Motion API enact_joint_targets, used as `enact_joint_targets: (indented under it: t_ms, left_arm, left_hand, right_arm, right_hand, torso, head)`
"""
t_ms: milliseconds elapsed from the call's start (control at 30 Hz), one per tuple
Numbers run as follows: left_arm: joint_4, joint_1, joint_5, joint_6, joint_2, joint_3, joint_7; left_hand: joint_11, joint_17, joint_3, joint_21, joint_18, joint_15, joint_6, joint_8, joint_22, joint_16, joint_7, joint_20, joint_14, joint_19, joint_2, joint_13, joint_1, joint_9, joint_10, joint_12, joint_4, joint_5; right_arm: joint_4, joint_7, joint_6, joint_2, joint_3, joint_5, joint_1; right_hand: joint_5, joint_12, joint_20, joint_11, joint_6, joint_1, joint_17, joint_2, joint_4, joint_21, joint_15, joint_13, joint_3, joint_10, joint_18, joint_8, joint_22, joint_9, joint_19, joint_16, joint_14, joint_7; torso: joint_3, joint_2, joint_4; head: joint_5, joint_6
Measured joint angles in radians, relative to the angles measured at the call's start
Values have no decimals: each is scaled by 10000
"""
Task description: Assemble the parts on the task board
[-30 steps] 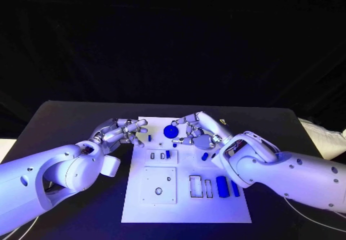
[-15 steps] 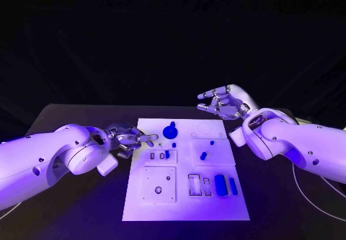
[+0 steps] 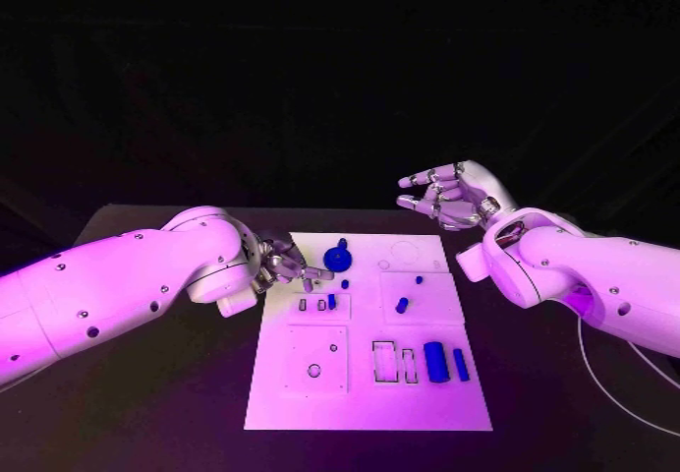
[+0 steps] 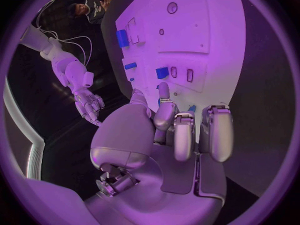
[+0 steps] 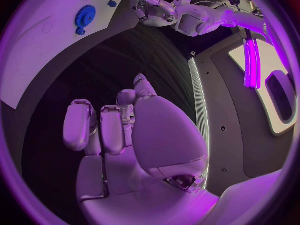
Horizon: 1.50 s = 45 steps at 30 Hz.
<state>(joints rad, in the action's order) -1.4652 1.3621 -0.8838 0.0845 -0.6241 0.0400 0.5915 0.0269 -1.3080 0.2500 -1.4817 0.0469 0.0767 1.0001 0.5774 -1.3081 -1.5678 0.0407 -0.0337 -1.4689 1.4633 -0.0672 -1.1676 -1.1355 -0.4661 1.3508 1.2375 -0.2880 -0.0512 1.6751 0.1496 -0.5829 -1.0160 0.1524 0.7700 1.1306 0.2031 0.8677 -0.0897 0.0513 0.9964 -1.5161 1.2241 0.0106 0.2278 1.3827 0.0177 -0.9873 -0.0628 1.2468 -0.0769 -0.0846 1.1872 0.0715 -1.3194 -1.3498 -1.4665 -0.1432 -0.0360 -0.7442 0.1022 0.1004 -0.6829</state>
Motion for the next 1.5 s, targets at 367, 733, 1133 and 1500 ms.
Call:
enact_joint_targets:
  t_ms: [367,733,1133,1500]
  left_arm:
    - [1022,-15,-451,239,1051,202,384]
    - [1528,-97,-535,563,1486,239,544]
    - [1748,-103,-584,920,1728,240,612]
    - [1794,-104,-650,1245,1774,239,646]
  left_hand:
    - [0,2,216,-2,0,35,-200,285,1,0,-20,35,35,34,-170,-91,-89,-482,0,64,27,0]
    - [0,3,244,-44,0,35,-270,401,2,0,-20,34,35,34,-288,-133,-209,-690,0,78,55,0]
    - [36,4,118,-91,0,34,-415,656,3,0,-21,34,35,34,-606,-252,-741,-1153,35,171,291,-1]
    - [36,5,117,-132,1,34,-414,656,5,0,-21,33,35,34,-576,-283,-789,-1234,34,171,291,-1]
  right_arm:
    - [-54,-93,35,119,-18,2,2]
    - [-60,-236,73,165,-32,28,2]
    - [-74,-334,111,226,-36,48,2]
    - [-98,-401,137,253,-39,70,2]
  right_hand:
    - [215,-1,0,1,0,0,58,0,0,0,0,1,0,0,0,0,0,-10,0,0,0,1]
    - [274,-1,0,1,-1,0,57,0,0,-39,0,41,-1,0,0,0,-21,-11,0,0,0,1]
    - [526,-1,0,2,-1,0,0,1,-19,-81,0,105,19,0,1,39,-87,-11,-1,40,0,1]
    - [546,-51,0,4,-1,0,-40,1,-28,-125,0,139,28,2,1,39,-142,-11,-1,79,0,1]
  torso:
    - [-10,-24,0]
    - [-28,-59,-40]
    - [-33,-62,-45]
    - [-30,-62,-35]
  head:
    - [17,30]
    - [10,-31]
    - [-5,-112]
    - [-18,-159]
